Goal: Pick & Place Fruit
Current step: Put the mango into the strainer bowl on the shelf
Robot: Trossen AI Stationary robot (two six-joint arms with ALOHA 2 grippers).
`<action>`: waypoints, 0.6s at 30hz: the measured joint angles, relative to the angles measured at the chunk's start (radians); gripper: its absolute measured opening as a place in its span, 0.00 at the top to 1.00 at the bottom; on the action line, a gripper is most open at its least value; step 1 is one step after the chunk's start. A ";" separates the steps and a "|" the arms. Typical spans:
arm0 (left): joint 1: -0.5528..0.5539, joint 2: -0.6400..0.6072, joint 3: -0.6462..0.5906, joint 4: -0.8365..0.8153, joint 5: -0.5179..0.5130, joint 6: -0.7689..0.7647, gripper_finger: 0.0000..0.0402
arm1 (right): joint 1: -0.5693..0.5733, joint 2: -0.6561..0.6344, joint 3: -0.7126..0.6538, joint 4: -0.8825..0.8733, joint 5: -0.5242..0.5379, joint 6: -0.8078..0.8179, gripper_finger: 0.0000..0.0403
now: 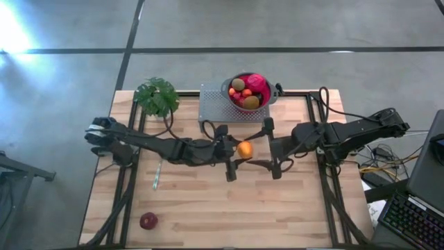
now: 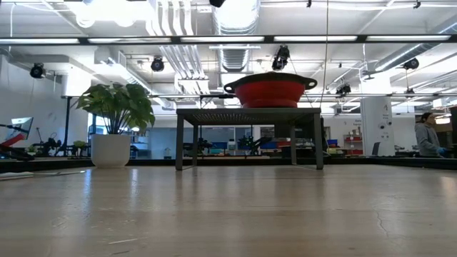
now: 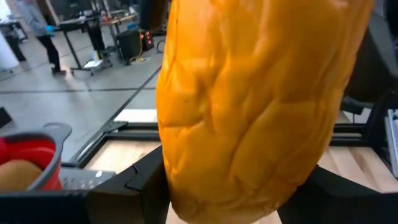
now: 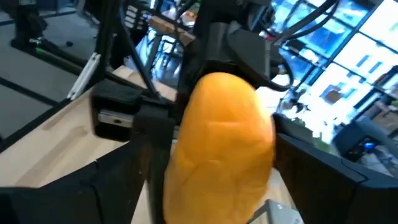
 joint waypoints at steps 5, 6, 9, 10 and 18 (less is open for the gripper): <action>0.011 0.000 0.000 0.032 0.018 0.029 0.44 | -0.002 0.000 0.000 0.037 0.006 -0.009 0.25; 0.013 0.000 0.000 0.033 0.019 0.030 0.44 | -0.002 0.000 0.000 0.043 0.007 -0.009 0.27; 0.019 0.000 0.000 0.041 0.023 0.059 0.44 | -0.002 0.000 -0.003 0.076 0.009 -0.009 0.31; 0.020 0.000 0.000 0.041 0.023 0.080 0.44 | -0.003 0.000 -0.004 0.091 0.009 -0.009 0.32; 0.024 0.000 -0.001 0.099 0.016 0.184 0.44 | -0.043 0.017 -0.012 0.135 -0.002 -0.012 0.42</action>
